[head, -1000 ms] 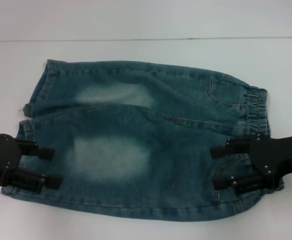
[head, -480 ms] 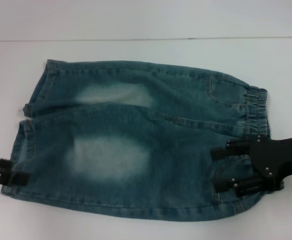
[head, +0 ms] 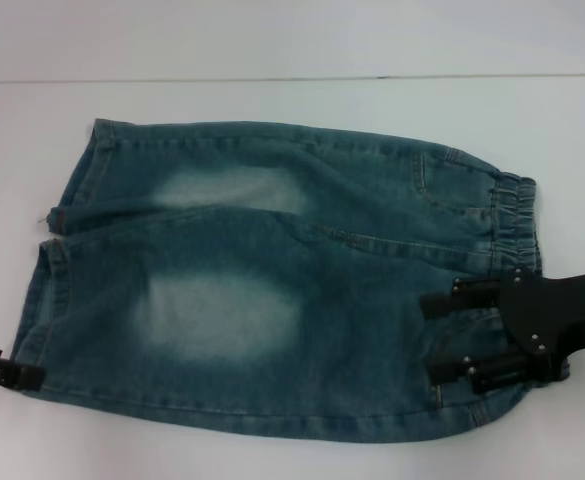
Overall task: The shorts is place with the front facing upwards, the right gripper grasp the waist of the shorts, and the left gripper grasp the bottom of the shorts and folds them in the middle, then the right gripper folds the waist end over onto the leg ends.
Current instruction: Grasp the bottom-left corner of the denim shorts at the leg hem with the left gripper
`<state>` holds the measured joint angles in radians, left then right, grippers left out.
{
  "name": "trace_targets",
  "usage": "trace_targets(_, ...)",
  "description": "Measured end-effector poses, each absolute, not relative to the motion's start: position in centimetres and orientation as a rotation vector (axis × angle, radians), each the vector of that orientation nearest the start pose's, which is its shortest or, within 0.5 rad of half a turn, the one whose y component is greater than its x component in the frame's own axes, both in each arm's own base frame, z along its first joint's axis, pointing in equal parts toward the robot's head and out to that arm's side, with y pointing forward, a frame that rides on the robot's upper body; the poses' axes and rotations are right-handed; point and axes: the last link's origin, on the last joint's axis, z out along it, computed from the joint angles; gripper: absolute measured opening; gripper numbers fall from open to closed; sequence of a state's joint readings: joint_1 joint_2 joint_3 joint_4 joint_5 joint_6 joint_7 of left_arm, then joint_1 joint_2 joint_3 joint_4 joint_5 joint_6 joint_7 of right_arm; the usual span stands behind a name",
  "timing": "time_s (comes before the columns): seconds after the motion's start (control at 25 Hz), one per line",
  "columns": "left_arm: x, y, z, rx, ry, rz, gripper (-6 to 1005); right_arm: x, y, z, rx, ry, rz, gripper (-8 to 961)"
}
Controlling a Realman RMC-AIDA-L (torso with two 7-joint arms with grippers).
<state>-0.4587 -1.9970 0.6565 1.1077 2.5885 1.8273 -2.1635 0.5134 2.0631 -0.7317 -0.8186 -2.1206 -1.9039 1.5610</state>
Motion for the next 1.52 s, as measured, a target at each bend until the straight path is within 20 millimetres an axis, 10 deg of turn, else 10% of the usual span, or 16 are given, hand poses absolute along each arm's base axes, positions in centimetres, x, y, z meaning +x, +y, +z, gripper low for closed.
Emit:
trace_targets(0.88, -32.2, 29.7, 8.0, -2.483, -1.459, 0.223, 878, 24.9, 28.9, 1.9, -3.073, 0.703, 0.640, 855)
trace_targets(1.52, -32.4, 29.9, 7.3, -2.476, -1.437, 0.267, 361, 25.1, 28.9, 1.9, -3.066, 0.705, 0.638, 855)
